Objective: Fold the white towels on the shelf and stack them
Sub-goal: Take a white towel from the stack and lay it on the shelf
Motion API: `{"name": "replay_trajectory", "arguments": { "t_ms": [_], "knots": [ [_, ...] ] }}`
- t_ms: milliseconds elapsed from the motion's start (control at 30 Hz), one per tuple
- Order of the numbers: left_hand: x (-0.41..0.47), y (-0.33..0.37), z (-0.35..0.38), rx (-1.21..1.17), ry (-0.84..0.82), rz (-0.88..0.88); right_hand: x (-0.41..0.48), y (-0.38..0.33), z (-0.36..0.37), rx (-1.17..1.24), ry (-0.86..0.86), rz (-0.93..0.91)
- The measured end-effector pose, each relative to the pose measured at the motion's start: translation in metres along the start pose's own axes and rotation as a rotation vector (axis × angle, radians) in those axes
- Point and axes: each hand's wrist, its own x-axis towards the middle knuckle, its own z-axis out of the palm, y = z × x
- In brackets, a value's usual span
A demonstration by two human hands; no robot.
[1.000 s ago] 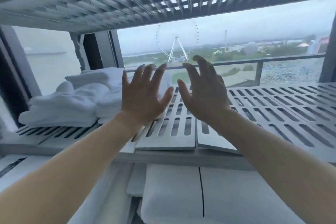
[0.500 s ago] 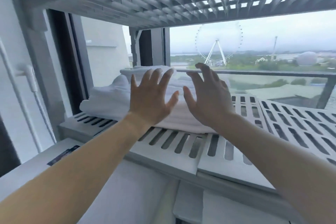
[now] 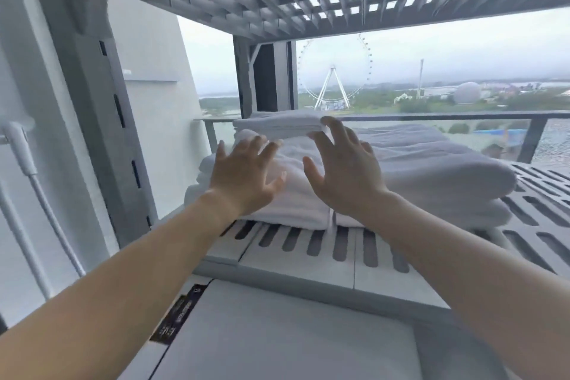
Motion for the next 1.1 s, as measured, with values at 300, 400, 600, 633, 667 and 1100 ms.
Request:
{"name": "replay_trajectory", "arguments": {
  "t_ms": [300, 400, 600, 633, 667, 1100],
  "knots": [
    [0.004, -0.061, 0.022, -0.104, -0.086, 0.116, 0.013, -0.039, 0.037, -0.028, -0.178, -0.06],
    [0.002, -0.066, 0.032, -0.155, -0.099, 0.154, 0.013, -0.043, 0.042, -0.04, -0.221, -0.089],
    [-0.007, -0.075, 0.041, -0.163, -0.135, 0.242, 0.013, -0.037, 0.054, -0.024, -0.307, -0.016],
    [-0.006, -0.077, 0.04, -0.163, -0.149, 0.252, 0.013, -0.038, 0.056, -0.015, -0.318, 0.004],
    [-0.004, -0.078, 0.04, -0.16, -0.16, 0.257, 0.014, -0.039, 0.058, -0.011, -0.318, 0.024],
    [0.002, -0.053, -0.001, -0.147, 0.149, 0.171, 0.029, -0.069, 0.039, 0.044, -0.011, 0.09]
  ]
}}
